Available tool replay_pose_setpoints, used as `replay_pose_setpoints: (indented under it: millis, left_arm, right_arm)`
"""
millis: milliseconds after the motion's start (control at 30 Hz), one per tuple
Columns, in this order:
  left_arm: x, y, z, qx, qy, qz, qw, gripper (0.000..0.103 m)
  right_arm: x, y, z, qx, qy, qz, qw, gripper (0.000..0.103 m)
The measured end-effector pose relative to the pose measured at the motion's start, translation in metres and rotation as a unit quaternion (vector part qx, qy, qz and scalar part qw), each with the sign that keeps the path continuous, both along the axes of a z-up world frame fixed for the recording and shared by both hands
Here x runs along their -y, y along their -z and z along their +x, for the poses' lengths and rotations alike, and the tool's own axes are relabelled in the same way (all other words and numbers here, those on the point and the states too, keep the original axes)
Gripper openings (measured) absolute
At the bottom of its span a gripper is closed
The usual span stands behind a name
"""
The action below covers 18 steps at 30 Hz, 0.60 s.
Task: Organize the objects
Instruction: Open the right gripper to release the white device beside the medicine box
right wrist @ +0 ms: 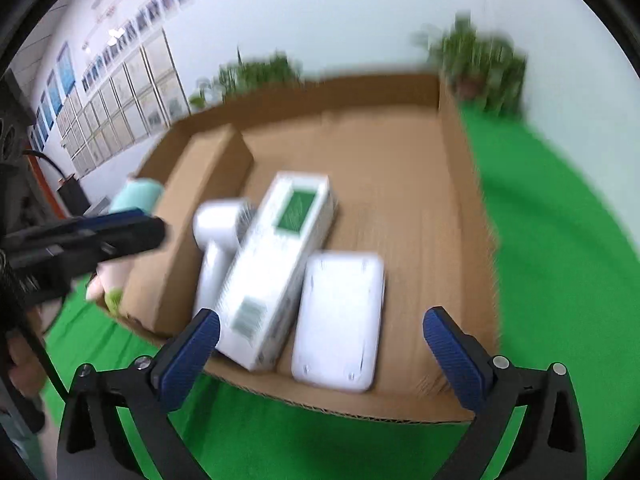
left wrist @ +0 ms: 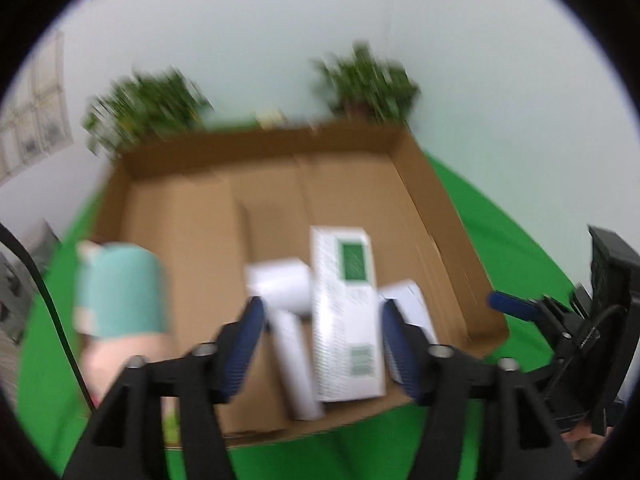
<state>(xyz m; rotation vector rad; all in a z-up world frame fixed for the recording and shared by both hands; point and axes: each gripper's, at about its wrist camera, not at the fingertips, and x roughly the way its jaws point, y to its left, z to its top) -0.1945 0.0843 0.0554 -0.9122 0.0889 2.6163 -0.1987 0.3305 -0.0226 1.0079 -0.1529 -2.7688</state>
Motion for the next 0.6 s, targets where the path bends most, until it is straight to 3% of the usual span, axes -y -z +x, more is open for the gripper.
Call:
replay_pose_setpoints:
  millis: [100,200,300,500,600]
  left_arm:
    - [0.034,-0.008,0.009,-0.027,-0.032,-0.004,0.9991,0.075]
    - [0.050,-0.003,0.012,-0.019,-0.048,0.001,0.9986,0.075]
    - [0.058,0.011,0.009,-0.005,-0.061,0.003,0.9981,0.075]
    - [0.086,0.022,0.013,0.008,-0.080,0.020,0.9966,0.075]
    - [0.101,0.030,0.023,0.010,-0.081,0.022,0.9965,0.075]
  right_arm:
    - [0.013,-0.002,-0.001,-0.002,0.012,0.007,1.000,0.103]
    - [0.036,0.012,-0.019,0.044,0.003,0.013,0.999,0.103]
    - [0.068,0.021,-0.026,0.067,-0.016,0.050,0.996,0.103]
    - [0.099,0.037,-0.065,0.099,0.051,0.095,0.989,0.103]
    - [0.108,0.050,-0.078,0.122,0.048,0.112,0.985,0.101]
